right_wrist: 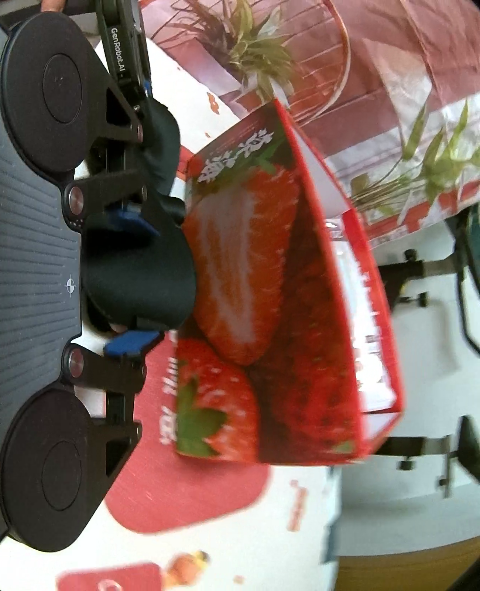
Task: Organize soft objects
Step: 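Close both tools on the black eye mask and lift it, then carry the eye mask over the red box, lower it in, open both tools, then move both tools down to the black-and-white glove, then close both tools on the glove and lift it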
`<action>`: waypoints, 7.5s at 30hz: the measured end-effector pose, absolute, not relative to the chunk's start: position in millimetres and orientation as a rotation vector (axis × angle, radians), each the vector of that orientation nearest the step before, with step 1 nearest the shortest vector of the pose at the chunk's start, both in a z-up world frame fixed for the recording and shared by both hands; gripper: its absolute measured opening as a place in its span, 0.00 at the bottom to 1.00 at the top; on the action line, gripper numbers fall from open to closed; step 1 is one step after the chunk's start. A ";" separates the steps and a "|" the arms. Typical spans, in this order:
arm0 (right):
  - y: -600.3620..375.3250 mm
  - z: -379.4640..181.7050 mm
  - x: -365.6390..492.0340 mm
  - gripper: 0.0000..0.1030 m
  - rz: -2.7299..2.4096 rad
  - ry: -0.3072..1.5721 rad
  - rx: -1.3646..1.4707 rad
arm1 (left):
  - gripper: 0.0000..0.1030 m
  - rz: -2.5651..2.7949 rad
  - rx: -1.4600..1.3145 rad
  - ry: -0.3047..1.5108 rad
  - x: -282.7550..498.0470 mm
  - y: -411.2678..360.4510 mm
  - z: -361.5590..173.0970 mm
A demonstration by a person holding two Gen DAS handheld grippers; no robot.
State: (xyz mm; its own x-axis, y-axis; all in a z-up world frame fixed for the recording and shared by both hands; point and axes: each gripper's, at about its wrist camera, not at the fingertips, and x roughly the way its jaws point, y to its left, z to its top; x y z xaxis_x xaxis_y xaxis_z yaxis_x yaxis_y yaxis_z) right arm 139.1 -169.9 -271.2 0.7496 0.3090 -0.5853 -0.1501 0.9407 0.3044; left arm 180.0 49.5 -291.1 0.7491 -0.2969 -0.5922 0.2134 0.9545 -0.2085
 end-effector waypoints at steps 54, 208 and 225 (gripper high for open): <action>-157.5 -112.5 127.0 0.11 0.412 0.374 -0.002 | 0.13 -0.451 -0.174 0.366 170.7 41.4 -158.5; -148.7 -287.0 129.8 0.11 0.414 0.645 0.007 | 0.24 -0.312 -0.139 0.750 158.7 38.7 -293.6; -178.6 -204.1 96.8 0.08 0.412 0.401 0.105 | 0.21 -0.393 -0.069 0.502 136.7 24.8 -214.9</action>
State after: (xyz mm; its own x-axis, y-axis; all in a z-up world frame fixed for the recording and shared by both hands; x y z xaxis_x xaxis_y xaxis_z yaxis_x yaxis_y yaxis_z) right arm 96.8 -178.6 -204.1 0.8392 0.4093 -0.3580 -0.3684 0.9122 0.1793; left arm 136.7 24.8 -214.9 0.8039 -0.3832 -0.4549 0.3496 0.9232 -0.1598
